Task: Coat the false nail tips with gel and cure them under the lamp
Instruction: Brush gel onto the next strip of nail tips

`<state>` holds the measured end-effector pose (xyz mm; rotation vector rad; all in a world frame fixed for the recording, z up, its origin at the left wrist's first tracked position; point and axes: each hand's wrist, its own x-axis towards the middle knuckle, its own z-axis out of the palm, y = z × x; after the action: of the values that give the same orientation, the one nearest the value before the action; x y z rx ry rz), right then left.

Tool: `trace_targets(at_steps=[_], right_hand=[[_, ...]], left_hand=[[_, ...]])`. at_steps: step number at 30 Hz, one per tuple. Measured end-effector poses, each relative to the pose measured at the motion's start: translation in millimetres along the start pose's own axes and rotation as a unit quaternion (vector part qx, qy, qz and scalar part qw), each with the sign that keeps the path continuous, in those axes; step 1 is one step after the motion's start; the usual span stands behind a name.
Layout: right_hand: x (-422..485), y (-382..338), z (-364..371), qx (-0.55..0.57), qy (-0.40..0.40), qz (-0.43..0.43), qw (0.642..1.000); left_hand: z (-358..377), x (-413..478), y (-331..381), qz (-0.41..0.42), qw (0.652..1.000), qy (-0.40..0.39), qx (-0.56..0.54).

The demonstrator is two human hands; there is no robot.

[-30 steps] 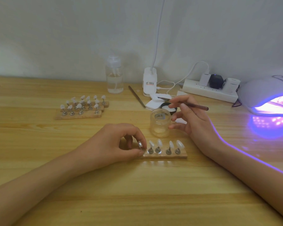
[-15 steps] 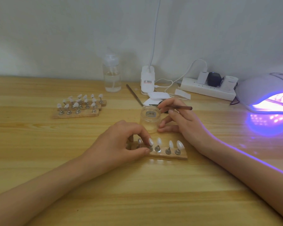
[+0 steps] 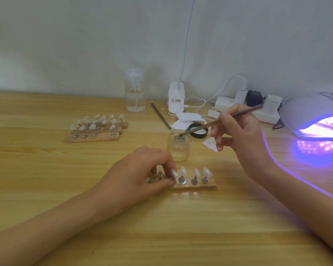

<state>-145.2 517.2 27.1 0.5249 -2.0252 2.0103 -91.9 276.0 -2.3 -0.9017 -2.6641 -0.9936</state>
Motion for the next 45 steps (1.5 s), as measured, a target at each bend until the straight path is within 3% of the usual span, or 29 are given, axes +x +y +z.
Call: trace_targets(at_steps=[6,15,17,21,26,30,35,45], right_hand=[[9.3,-8.2,8.3,-0.082,-0.062,0.046,0.994],[6.5,-1.7,19.3,-0.106,-0.108,0.047,0.987],[6.4,-1.2,20.0,-0.111,-0.111,0.045,0.987],[7.2,-0.6,19.7,-0.106,-0.114,0.058,0.986],[9.4,-2.2,15.6,-0.060,-0.070,0.076,0.993],[9.0,1.5,12.8,0.002,0.002,0.086,0.996],[4.6,12.2,11.0,0.092,0.074,0.115,0.986],[2.7,20.1,8.2,0.169,0.075,0.145,0.972]], left_hand=[[-3.4,-0.2,2.8,0.019,1.000,0.001,0.013],[-5.8,-5.3,17.5,0.165,0.963,0.084,0.198],[-8.0,-6.0,20.9,0.162,0.969,0.101,0.156],[-21.3,1.6,24.9,0.069,0.986,0.134,-0.065],[-32.9,22.8,6.0,-0.110,0.937,0.142,-0.300],[-24.5,35.0,-7.4,-0.175,0.920,0.134,-0.324],[-12.1,43.9,-16.3,-0.176,0.918,0.166,-0.315],[-2.2,43.9,-26.3,-0.131,0.935,0.148,-0.296]])
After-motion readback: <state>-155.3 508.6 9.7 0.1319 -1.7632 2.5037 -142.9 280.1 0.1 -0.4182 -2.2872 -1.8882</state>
